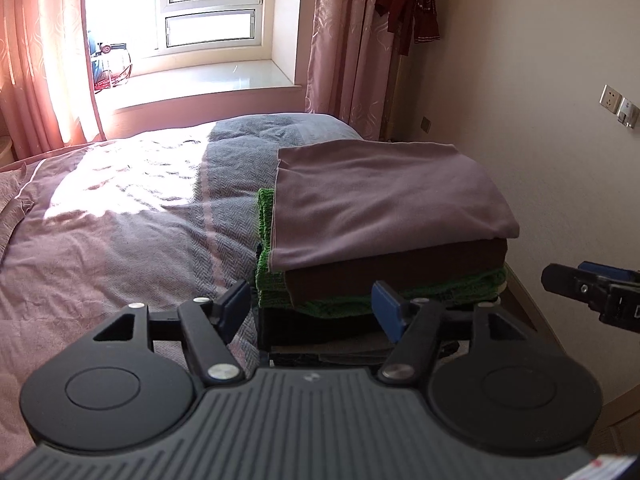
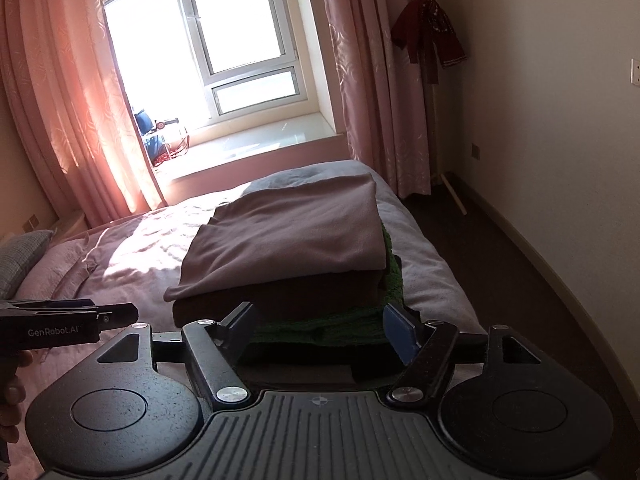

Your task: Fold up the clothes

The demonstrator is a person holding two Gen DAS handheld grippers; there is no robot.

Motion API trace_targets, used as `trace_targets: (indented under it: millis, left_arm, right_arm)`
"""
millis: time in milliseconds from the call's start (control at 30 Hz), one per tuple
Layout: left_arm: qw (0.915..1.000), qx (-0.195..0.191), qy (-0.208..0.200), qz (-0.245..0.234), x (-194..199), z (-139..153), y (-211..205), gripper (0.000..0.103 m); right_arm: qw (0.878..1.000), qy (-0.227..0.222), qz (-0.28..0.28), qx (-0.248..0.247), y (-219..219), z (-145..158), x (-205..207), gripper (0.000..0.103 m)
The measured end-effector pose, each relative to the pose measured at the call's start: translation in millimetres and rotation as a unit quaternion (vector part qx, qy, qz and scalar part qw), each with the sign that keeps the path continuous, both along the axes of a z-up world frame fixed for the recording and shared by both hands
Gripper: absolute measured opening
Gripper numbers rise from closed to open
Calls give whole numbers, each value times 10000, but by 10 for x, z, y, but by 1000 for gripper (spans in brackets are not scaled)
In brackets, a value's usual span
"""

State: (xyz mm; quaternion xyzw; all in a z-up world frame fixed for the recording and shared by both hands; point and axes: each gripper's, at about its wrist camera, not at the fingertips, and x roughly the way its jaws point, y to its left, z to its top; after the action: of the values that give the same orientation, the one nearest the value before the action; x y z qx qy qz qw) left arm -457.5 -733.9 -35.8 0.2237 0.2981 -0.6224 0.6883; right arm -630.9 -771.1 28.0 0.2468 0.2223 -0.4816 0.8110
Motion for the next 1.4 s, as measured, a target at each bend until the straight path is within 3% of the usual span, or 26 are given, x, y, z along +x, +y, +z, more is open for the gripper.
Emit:
trace_targets:
  millis: [500,733,867,1400]
  left_arm:
    - [9990,-286,-338,9,-126,282,1003,102]
    - [9993,-342,26,-125,-178,260,1381,102]
    - [9994,-265,-181,-164,-254,270,1503,102]
    - [9995,32,-201,-228,-311,153,1715,102]
  right_arm:
    - [9999,13,-82,78,801,144,-87,68]
    - [9999,-8,-101,116,1114,208,-174,68]
    - [9999,95,-93,109,1276,231,-188,68]
    - [9993,186,59,328,1499,111,-156,68]
